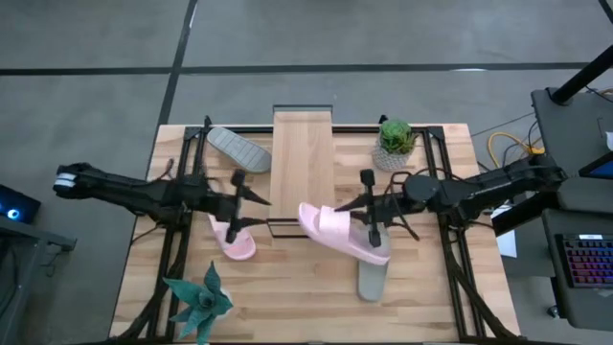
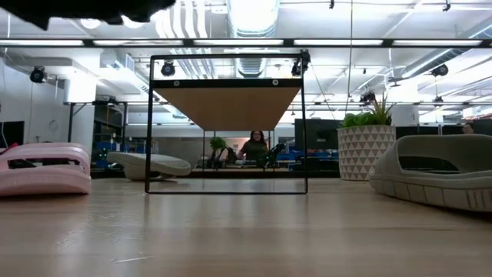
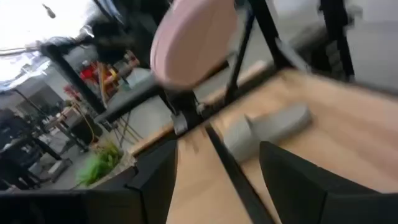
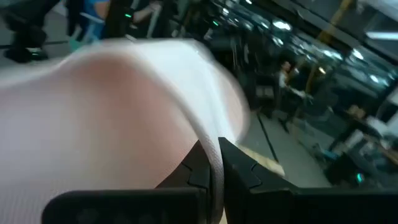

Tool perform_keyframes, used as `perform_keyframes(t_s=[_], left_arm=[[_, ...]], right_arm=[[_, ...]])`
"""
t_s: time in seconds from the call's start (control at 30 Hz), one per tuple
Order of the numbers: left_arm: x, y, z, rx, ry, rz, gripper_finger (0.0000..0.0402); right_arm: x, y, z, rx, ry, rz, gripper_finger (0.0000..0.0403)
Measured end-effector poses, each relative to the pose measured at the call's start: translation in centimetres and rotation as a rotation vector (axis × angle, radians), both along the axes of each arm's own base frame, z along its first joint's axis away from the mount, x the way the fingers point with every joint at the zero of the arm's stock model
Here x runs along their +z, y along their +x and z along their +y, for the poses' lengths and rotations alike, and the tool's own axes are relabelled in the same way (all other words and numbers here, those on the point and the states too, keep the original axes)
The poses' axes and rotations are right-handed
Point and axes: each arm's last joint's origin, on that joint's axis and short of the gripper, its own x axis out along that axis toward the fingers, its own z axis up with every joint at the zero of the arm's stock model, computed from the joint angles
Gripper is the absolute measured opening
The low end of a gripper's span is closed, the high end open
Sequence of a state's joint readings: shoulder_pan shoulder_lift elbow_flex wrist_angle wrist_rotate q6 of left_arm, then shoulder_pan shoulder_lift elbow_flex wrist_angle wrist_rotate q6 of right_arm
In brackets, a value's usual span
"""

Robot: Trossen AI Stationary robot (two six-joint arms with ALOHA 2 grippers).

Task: Pick and place slides into the shelf
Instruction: Put the right pink slipper on the shelf

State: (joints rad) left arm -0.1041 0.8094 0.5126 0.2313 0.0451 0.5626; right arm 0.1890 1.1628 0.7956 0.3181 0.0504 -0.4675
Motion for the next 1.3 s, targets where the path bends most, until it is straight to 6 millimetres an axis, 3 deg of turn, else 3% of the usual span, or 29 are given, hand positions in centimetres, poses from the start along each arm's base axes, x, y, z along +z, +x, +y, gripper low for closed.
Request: perform_keyframes(t_s=[0.27, 0.6, 1.07, 1.17, 1.3], left_arm=[[1.1, 3.2, -0.3, -0.01, 0.136, 0.014, 0.0211], [2.7, 4.9, -0.4, 0.022, 0.204, -0.035, 0.0211], [2.7, 7.2, -1.0, -0.091, 0.199, -0.039, 0.0208], [2.5, 7.7, -1.1, -0.09, 0.22, -0.055, 0.0193], [2.3, 8.0, -1.1, -0.09, 0.253, -0.063, 0.014]], right_arm=[[0.3, 1.9, 0.0, 0.009, -0.022, 0.108, 0.0009], [1.4, 3.2, 0.1, 0.004, -0.027, 0.166, 0.0009], [1.4, 3.4, -1.6, -0.026, -0.005, 0.178, 0.0009], [1.4, 3.4, -1.6, -0.026, -0.005, 0.178, 0.0009], [1.4, 3.4, -1.6, -0.025, -0.005, 0.179, 0.0009]])
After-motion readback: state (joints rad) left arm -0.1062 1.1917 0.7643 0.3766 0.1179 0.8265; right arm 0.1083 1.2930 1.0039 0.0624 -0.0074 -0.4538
